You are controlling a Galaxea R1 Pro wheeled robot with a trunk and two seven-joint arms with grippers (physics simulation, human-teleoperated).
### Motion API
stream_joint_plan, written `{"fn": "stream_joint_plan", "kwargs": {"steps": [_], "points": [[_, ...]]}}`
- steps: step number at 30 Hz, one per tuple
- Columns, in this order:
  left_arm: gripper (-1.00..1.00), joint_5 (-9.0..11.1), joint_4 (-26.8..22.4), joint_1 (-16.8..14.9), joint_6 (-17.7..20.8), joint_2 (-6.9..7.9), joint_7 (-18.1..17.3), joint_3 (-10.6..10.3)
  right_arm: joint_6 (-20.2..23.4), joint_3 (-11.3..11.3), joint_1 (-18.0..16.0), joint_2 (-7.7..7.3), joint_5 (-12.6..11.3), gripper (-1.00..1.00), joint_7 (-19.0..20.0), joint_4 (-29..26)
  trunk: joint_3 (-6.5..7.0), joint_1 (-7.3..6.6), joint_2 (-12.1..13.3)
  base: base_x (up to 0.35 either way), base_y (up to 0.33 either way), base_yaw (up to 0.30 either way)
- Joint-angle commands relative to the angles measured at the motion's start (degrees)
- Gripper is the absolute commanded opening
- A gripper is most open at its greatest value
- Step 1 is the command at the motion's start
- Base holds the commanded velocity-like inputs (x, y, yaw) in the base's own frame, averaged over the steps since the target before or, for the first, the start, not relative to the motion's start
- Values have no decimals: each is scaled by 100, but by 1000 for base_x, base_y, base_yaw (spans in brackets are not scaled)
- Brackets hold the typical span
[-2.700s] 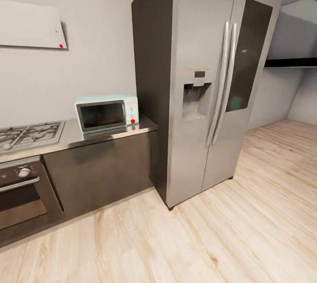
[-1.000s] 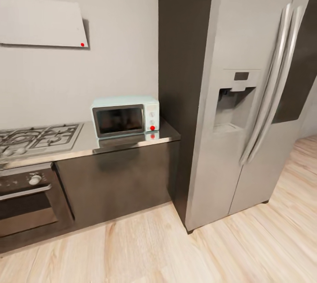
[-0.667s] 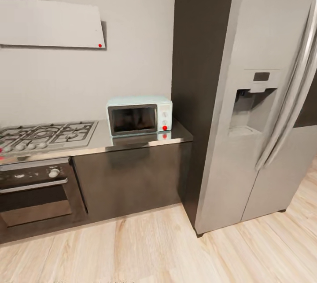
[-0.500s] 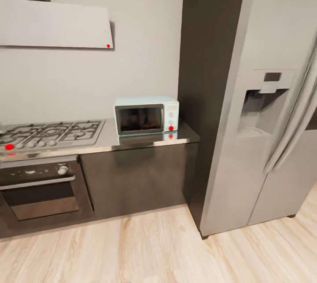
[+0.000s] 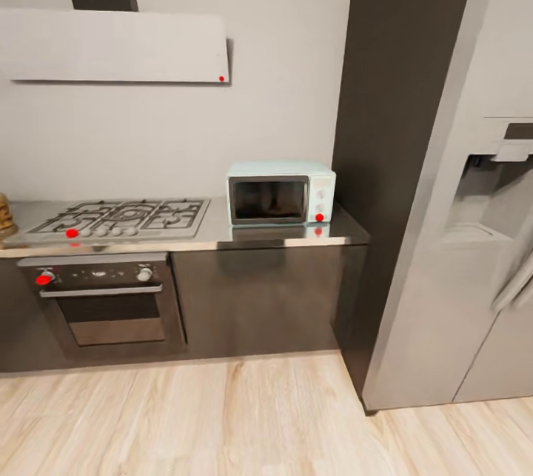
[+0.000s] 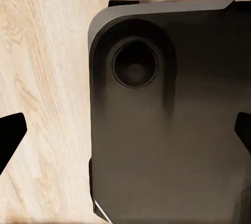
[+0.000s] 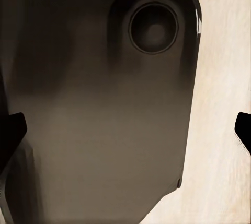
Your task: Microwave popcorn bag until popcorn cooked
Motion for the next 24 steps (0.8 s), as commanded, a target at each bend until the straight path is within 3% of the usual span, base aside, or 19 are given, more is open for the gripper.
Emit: {"fn": "stream_joint_plan", "kwargs": {"steps": [1, 12, 24], "points": [[100, 11, -1, -1, -13, 0, 4, -5, -17, 4, -1, 0, 5, 100, 1, 1, -5, 0, -2, 0, 0, 272], [100, 11, -1, -4, -13, 0, 4, -5, -13, 3, -1, -2, 5, 100, -10, 1, -5, 0, -2, 0, 0, 260], [100, 11, -1, -3, -13, 0, 4, -5, -12, -18, -1, -17, -23, 100, -17, 1, -5, 0, -2, 0, 0, 15]]}}
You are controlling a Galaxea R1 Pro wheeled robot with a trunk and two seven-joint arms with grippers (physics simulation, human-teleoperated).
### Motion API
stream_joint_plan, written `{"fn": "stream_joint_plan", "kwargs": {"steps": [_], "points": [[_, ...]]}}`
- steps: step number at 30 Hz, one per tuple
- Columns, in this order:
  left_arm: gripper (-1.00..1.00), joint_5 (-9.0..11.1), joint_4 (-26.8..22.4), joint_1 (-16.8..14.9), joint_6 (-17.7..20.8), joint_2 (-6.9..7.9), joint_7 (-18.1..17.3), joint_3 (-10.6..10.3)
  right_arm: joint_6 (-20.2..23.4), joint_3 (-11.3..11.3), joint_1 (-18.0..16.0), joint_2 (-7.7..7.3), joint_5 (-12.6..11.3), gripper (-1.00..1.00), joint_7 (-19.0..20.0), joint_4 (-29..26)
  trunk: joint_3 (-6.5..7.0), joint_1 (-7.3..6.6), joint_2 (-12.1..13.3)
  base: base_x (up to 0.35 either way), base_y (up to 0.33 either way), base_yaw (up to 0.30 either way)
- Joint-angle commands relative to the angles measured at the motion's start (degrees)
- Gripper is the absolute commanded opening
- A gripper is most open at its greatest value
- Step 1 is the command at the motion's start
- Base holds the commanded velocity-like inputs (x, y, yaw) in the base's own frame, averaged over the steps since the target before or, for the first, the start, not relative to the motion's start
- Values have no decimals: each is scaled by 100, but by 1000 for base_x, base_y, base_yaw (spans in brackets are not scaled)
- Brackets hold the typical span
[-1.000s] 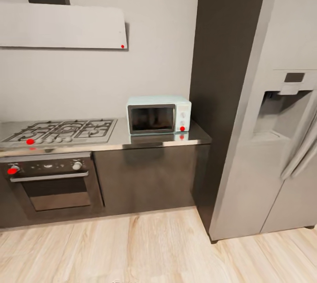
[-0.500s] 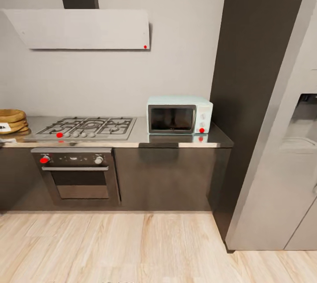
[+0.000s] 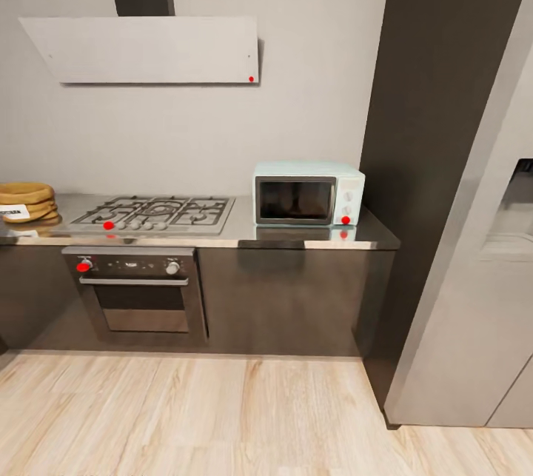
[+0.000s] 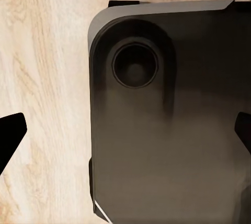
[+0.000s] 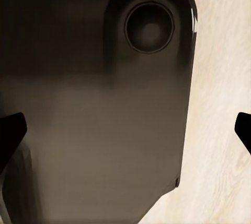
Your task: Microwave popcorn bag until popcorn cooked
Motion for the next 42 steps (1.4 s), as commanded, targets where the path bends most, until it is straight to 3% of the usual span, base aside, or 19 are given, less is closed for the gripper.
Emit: {"fn": "stream_joint_plan", "kwargs": {"steps": [1, 12, 34, 42], "points": [[100, 11, 1, 0, -16, 0, 4, -6, -17, 5, -1, 0, 2, 100, -1, 1, -5, 0, -2, 0, 0, 0], [100, 8, -2, 0, -11, -25, 1, -7, -17, 22, -1, 0, 16, 100, -1, 1, -5, 0, -2, 11, 0, 0], [100, 54, 9, 2, -7, -12, 12, 47, -14, 19, -1, -1, 2, 100, -1, 1, -5, 0, -2, 304, 0, 0], [100, 55, 1, 1, -15, -17, 13, 58, 0, 4, -1, -10, 50, 100, 63, -3, -5, 0, -2, 69, 0, 0]]}}
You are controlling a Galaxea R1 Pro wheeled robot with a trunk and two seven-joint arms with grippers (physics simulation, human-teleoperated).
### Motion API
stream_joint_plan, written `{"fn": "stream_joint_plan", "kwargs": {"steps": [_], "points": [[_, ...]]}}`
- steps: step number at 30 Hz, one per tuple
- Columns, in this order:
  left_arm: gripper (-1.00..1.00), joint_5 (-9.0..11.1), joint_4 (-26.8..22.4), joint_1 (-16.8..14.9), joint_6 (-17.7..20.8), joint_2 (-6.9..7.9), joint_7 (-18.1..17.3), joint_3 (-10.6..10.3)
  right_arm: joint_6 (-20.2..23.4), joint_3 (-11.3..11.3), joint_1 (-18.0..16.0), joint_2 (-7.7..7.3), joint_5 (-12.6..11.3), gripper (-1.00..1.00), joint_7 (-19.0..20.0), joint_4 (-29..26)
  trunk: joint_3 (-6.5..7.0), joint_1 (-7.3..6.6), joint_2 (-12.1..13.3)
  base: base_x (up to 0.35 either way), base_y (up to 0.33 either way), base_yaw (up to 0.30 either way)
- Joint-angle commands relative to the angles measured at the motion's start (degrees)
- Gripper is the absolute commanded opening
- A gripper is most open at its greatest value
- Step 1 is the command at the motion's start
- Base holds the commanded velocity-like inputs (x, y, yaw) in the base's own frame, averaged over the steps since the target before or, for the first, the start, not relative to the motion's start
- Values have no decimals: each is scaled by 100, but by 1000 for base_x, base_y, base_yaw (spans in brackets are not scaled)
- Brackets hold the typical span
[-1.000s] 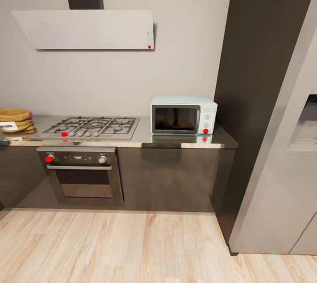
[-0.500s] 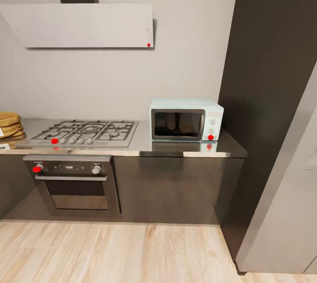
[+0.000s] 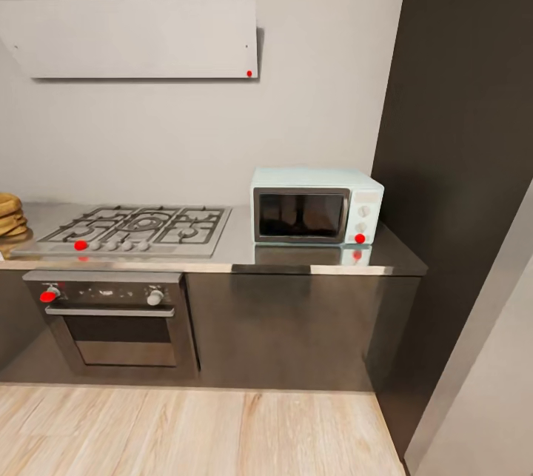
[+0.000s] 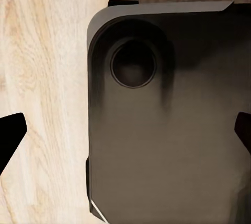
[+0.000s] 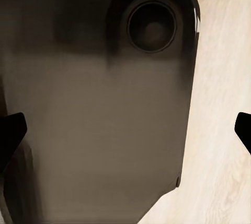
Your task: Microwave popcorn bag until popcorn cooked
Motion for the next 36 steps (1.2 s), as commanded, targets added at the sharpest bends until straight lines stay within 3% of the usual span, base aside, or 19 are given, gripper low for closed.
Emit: {"fn": "stream_joint_plan", "kwargs": {"steps": [1, 5, 12, 18, 19, 20, 24, 29, 32, 36], "points": [[100, 15, 0, 0, -15, -2, 5, 3, -16, 3, 2, -4, 14, 100, 19, -26, -5, 0, -3, 3, 0, 0], [100, 15, 0, -1, -16, -9, 5, 8, 206, 12, 14, -24, 21, 100, 34, -1232, -5, 0, -3, 0, 0, 0], [100, 15, 2, 0, -16, -8, 5, 14, 2419, -19, 17, 15, 9, 100, 5, -4450, -5, 0, -3, 0, 0, 0], [100, 15, 0, -3, -16, -9, 5, 15, 3579, -42, 17, 50, -83, 100, -18, -6898, -5, 0, -3, 0, 0, 0], [100, 15, 0, -1, -16, -9, 5, 15, 4038, -31, 14, 66, -91, 100, -21, -8048, -5, 0, -3, 0, 0, 0], [100, 15, 0, 0, -16, -9, 5, 15, 4209, -20, -10, 69, -92, 100, -22, -8514, -5, 0, -3, 0, 0, 0], [100, 15, 0, -1, -16, -9, 5, 15, 4597, 4, -601, 172, -93, 100, -22, -8819, -5, 0, -3, 0, 0, 0], [100, 15, 0, 0, -16, -9, 5, 15, 4872, 12, -1664, 394, -4, 100, -31, -8861, -5, 0, -3, 0, 0, 0], [100, 15, 0, -2, -16, -9, 5, 7, 4965, 17, -2322, 420, 3, 100, -36, -8863, -5, 0, -3, 0, 0, 0], [100, 15, 0, 0, -16, -9, 5, 6, 4975, 21, -2833, 411, 12, 100, -30, -8873, -5, 0, -3, 0, 0, 0]]}}
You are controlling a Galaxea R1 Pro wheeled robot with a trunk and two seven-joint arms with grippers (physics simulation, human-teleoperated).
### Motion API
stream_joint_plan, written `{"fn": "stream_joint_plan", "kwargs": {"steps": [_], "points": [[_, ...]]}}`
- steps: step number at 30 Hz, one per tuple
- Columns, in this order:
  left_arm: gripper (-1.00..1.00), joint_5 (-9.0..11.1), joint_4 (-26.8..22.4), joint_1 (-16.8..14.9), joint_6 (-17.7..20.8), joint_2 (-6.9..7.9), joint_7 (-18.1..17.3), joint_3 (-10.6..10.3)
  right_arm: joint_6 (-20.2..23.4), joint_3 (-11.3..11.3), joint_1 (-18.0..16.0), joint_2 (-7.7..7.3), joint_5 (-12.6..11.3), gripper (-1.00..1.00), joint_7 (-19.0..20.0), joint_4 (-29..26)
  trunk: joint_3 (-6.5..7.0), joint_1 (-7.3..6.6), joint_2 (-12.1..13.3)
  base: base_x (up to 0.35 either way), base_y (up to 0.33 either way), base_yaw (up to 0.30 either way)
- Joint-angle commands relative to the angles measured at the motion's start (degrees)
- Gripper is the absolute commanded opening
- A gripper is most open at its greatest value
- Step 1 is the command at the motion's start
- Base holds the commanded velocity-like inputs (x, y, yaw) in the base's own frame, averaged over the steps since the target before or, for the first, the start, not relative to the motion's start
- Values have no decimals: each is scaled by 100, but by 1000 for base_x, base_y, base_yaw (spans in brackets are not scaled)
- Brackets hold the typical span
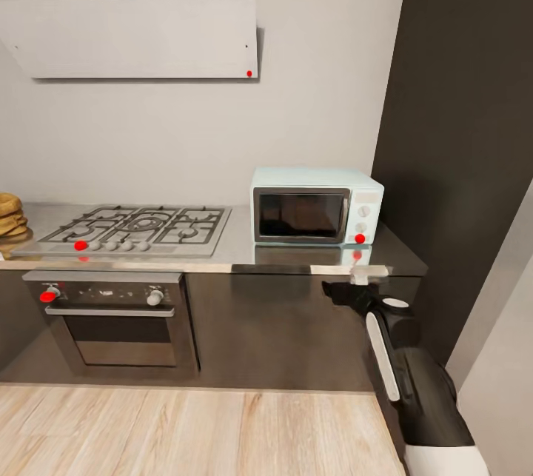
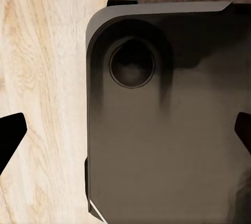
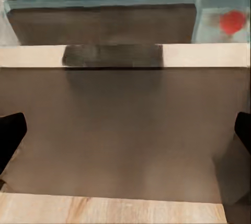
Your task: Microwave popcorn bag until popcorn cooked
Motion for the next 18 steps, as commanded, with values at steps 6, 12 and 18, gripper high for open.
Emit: {"fn": "stream_joint_plan", "kwargs": {"steps": [6, 12, 18], "points": [[100, 15, -1, -3, -14, 0, 5, -8, 4, 17, -862, -20, 23, 100, -15, -30, -6, 0, -3, 0, 0, 0], [100, 15, -1, -5, -14, 0, 5, -11, -369, 30, -1111, 4, 297, 100, -65, 25, -6, 0, -3, 0, 0, 0], [100, 15, -1, -2, -14, 0, 5, -8, -1405, -13, -1114, 139, 678, 100, -67, 471, -6, 0, -3, 0, 0, 0]]}}
